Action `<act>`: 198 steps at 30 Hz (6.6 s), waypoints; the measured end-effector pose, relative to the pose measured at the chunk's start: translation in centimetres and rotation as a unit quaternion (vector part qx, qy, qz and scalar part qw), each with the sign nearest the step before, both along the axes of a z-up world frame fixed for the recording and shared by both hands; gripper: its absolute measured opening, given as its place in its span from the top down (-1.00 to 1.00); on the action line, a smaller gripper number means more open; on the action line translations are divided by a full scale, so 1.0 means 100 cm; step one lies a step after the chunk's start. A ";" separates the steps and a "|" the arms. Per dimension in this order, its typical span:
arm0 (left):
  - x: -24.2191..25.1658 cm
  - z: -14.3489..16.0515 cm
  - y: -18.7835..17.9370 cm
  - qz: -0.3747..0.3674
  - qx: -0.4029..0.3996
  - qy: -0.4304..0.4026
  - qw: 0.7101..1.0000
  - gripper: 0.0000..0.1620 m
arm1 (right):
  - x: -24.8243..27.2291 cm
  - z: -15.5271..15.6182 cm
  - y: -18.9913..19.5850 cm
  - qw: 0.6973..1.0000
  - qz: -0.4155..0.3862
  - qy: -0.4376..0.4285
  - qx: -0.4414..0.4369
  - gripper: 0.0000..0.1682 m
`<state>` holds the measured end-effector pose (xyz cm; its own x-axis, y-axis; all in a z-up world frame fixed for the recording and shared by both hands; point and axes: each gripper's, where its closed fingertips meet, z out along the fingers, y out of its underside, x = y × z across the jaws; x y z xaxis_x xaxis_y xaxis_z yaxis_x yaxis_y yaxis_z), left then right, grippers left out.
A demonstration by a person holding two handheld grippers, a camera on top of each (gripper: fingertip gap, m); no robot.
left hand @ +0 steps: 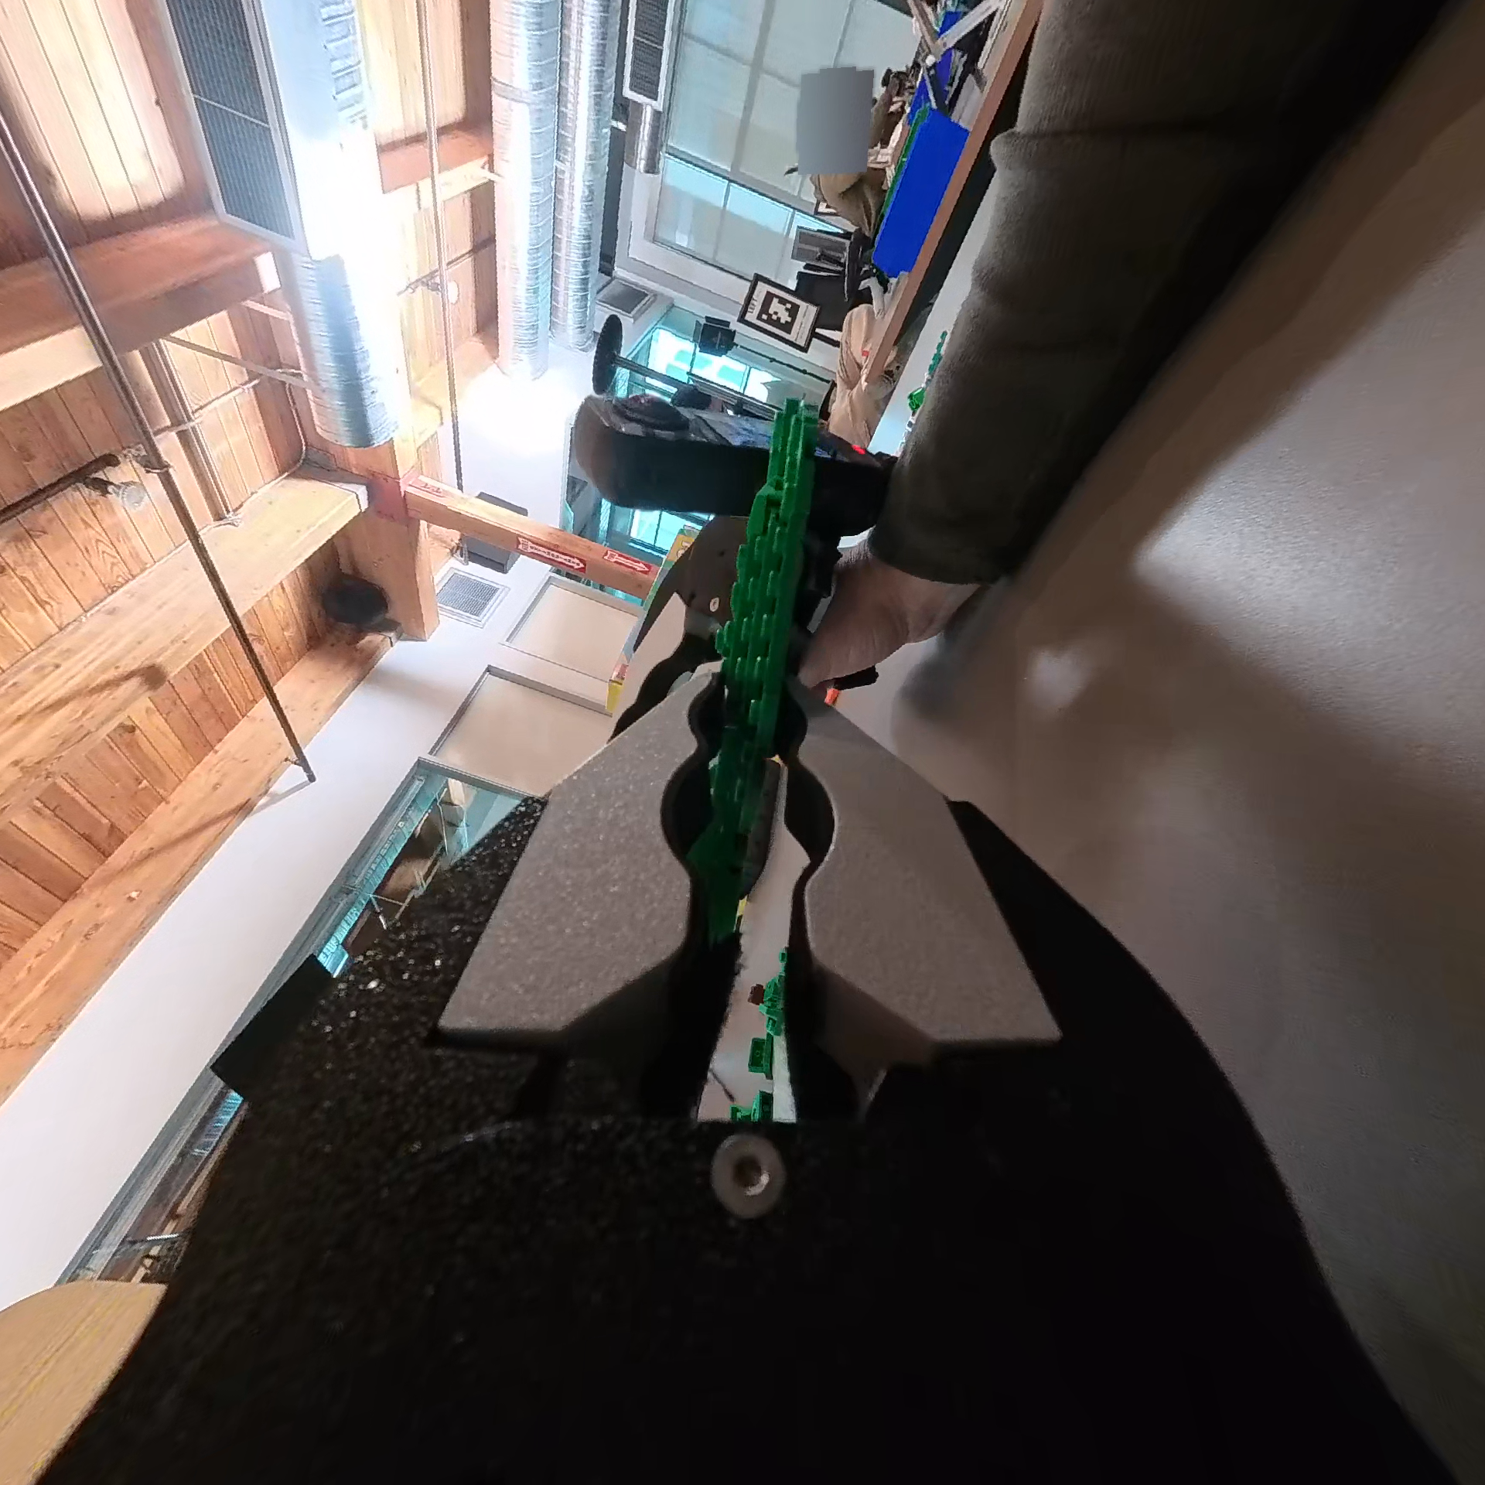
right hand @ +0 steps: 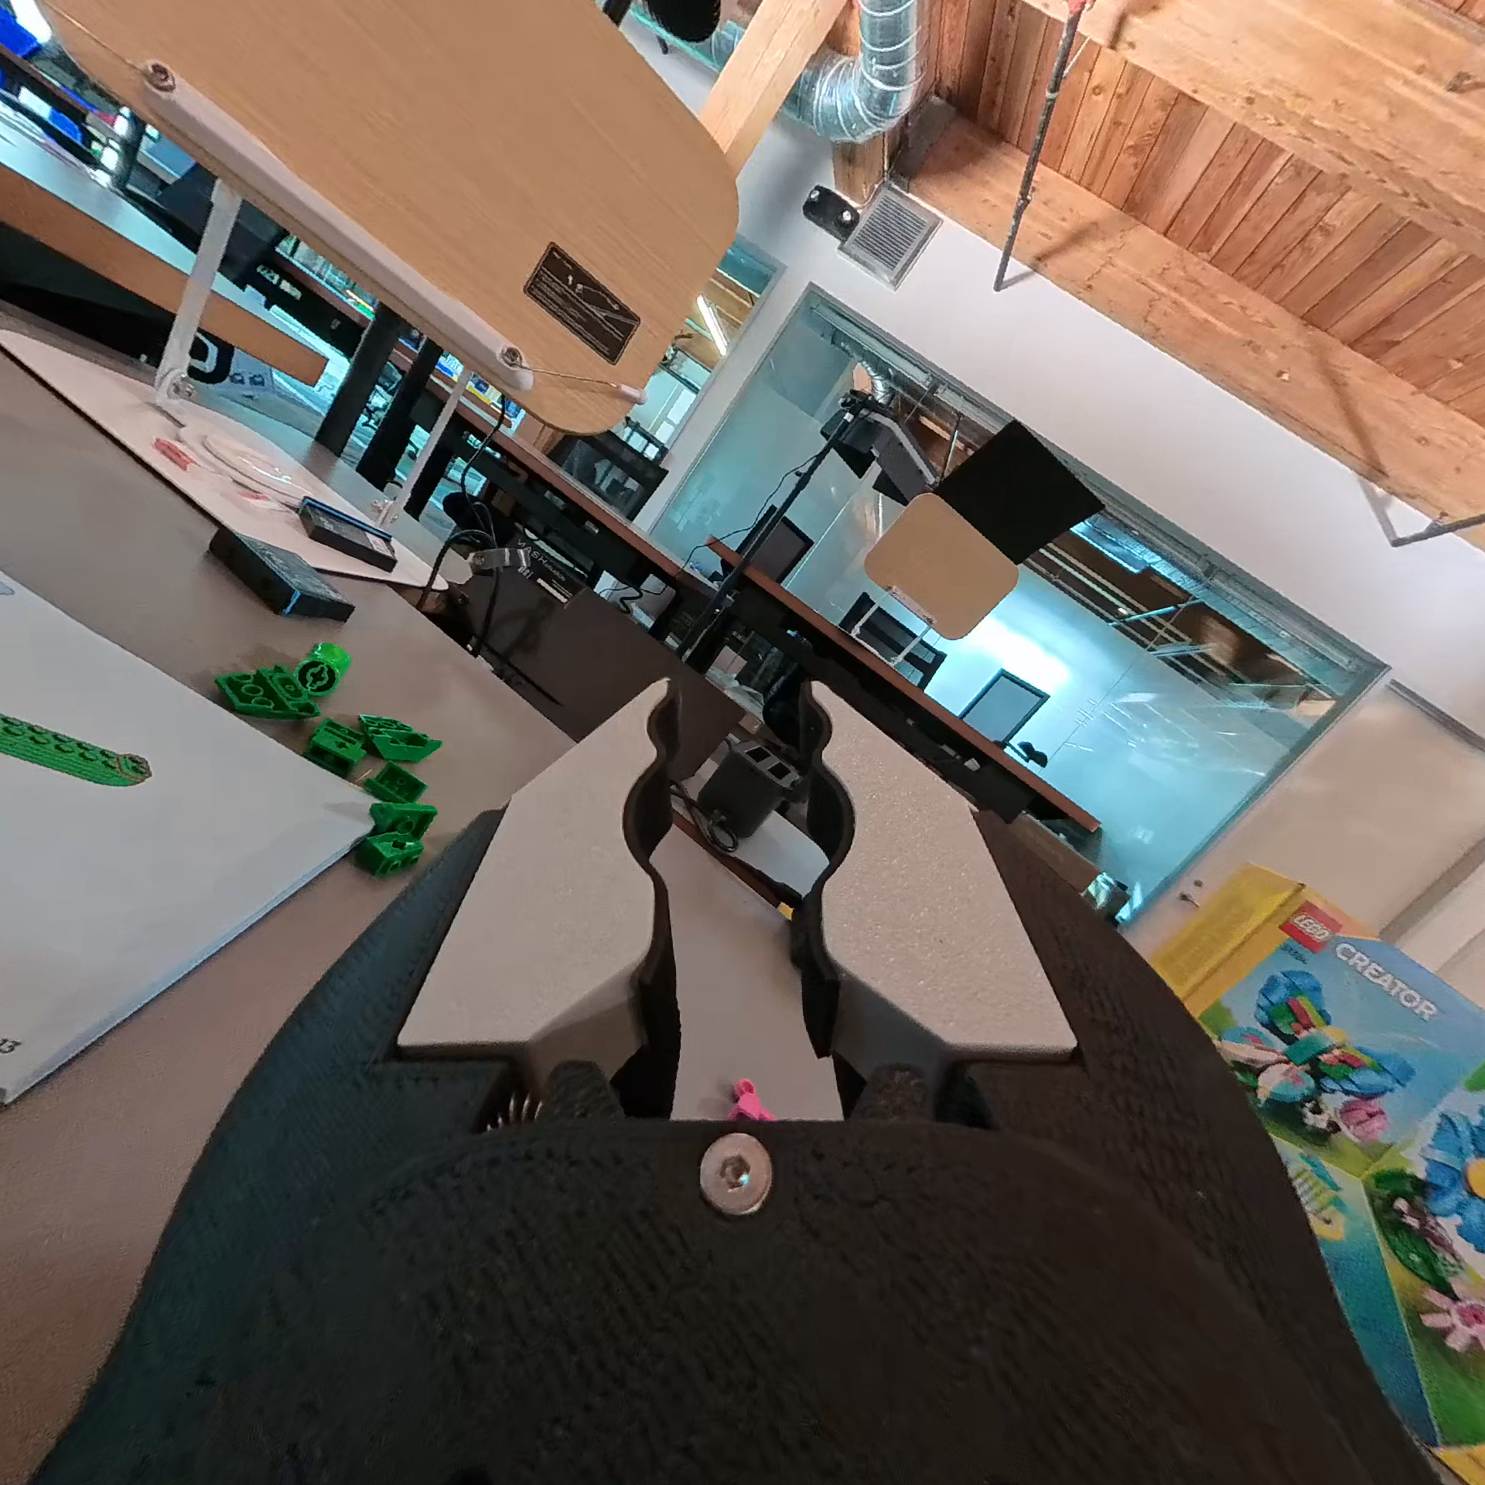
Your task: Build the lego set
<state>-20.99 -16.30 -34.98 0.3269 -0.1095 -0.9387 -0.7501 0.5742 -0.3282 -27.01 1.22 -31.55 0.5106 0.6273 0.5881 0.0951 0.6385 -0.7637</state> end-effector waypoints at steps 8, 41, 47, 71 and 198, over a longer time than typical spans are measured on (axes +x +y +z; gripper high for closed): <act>-0.001 -0.001 0.002 0.006 -0.002 0.002 1.000 0.89 | -0.001 -0.001 0.001 1.000 0.002 -0.003 -0.004 0.68; -0.078 -0.022 0.057 0.227 -0.101 -0.054 0.967 0.88 | 0.022 -0.022 -0.144 0.939 0.090 -0.206 0.262 0.54; -0.074 -0.019 0.055 0.217 -0.093 -0.053 0.970 0.88 | 0.015 -0.037 -0.125 0.925 0.034 -0.255 0.281 0.60; -0.084 0.068 0.022 0.046 -0.030 -0.381 0.923 -0.70 | 0.038 -0.004 -0.097 0.979 0.029 -0.144 0.140 0.89; -0.029 -0.024 0.024 0.038 -0.062 0.032 0.997 0.88 | 0.056 -0.096 -0.028 0.826 0.022 -0.484 -0.286 0.92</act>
<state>-23.91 -13.94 -37.33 0.2791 -0.2037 -0.9384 -0.8113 0.4727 -0.3439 -21.39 -1.55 -41.14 -0.0556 0.9497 0.3081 0.8256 0.2173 -0.5208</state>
